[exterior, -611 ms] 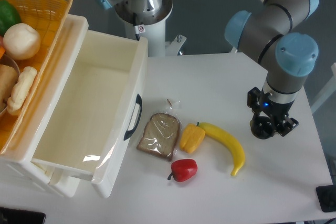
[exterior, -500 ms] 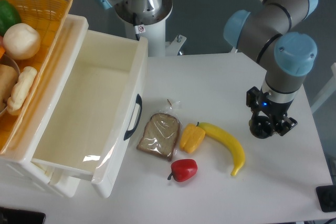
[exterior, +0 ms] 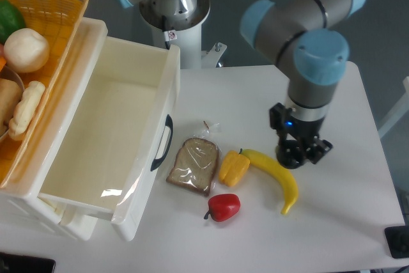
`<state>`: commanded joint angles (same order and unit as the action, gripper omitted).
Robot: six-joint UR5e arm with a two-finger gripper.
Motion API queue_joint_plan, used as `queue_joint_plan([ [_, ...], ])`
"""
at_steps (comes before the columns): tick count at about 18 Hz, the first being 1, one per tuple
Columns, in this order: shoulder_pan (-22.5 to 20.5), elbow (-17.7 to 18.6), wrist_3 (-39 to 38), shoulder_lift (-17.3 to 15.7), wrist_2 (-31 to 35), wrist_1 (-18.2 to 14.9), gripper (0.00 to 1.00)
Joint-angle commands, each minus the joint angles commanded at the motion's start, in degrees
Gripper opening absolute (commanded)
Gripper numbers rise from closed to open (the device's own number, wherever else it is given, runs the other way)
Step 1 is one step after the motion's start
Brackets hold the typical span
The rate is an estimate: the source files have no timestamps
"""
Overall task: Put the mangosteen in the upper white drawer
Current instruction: 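Carry the held dark mangosteen with the gripper toward the open white drawer, then lower the mangosteen into the drawer and open the gripper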
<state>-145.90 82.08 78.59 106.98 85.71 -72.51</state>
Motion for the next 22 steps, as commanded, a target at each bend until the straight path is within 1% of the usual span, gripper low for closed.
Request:
queue_joint_plan([
  [2,0.6,1.6,-1.1,-3.3,-2.7,0.0,0.02],
  [4,1.2,2.6,-3.8,-5.6,-5.5,-0.1,0.02],
  [6,2.9,3.9,-6.5,-7.5,-6.7,0.0,0.03],
  [8,5.3,4.8,-8.0,-8.1,-7.8,0.0,0.03],
  [10,6.6,5.2,-10.2,-9.6,-9.4,0.0,0.03],
  [14,7.0,5.8,-12.7,-14.2,-13.7,-0.6,0.03],
  [16,7.4,6.0,-13.6,-15.8,-14.2,-0.9,0.03],
  [20,9.4,7.7,-14.3,-17.2,-14.3,-0.7,0.03],
  [22,9.8,8.4,-14.3,-16.7,-14.3,-0.7,0.03],
])
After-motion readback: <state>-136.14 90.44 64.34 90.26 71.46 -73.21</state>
